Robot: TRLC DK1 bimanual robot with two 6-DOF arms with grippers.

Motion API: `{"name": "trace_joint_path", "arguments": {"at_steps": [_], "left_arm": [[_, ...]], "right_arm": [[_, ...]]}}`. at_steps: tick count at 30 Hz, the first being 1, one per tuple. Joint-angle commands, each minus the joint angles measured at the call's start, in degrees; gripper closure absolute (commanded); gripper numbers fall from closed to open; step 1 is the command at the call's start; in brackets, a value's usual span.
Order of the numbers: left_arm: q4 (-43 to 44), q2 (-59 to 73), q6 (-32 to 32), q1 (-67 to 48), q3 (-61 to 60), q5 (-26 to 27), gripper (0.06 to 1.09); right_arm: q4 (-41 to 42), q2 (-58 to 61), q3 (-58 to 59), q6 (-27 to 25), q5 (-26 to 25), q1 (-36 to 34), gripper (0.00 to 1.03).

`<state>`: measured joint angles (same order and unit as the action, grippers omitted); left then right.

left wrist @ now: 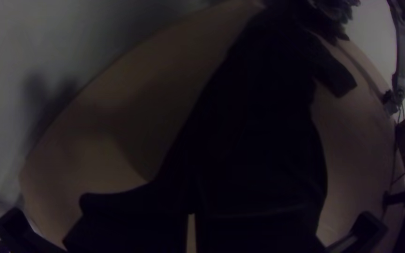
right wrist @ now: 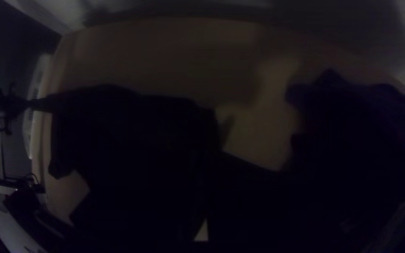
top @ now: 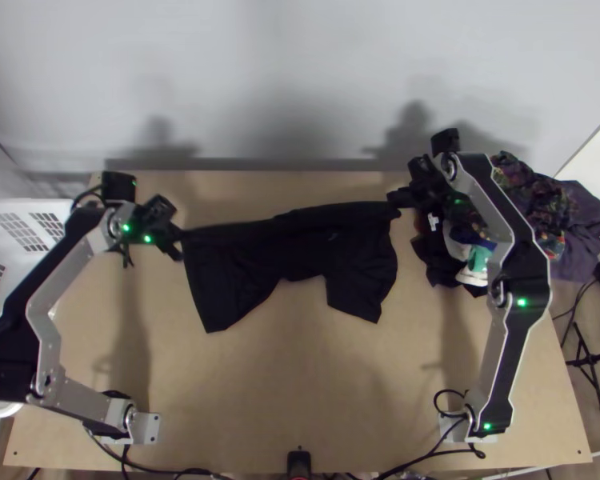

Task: Fold the t-shirt

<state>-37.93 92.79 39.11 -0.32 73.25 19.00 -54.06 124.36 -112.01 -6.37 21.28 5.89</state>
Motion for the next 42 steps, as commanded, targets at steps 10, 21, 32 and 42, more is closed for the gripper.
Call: {"name": "trace_joint_path", "arguments": {"at_steps": [10,21,32,42], "left_arm": [[-2.85,3.45,4.39,-8.47,-7.69,-6.96,0.92],[-3.2,-3.94,1.93,-3.46,-8.13,-8.99,0.09],[-17.35,-22.39,1.49,-19.72,-12.96,-9.34,0.11],[-11.9,-20.99,-0.7,-27.9,-22.28,-9.25,0.11]], "right_arm": [[0.45,3.17,5.22,-3.21,0.34,1.49,0.97],[-4.82,-4.38,5.04,-3.03,0.34,0.7,0.11],[-14.14,-17.92,11.28,-4.26,0.34,6.59,0.11],[-7.55,-21.17,25.79,-2.59,0.08,7.47,0.11]]}}
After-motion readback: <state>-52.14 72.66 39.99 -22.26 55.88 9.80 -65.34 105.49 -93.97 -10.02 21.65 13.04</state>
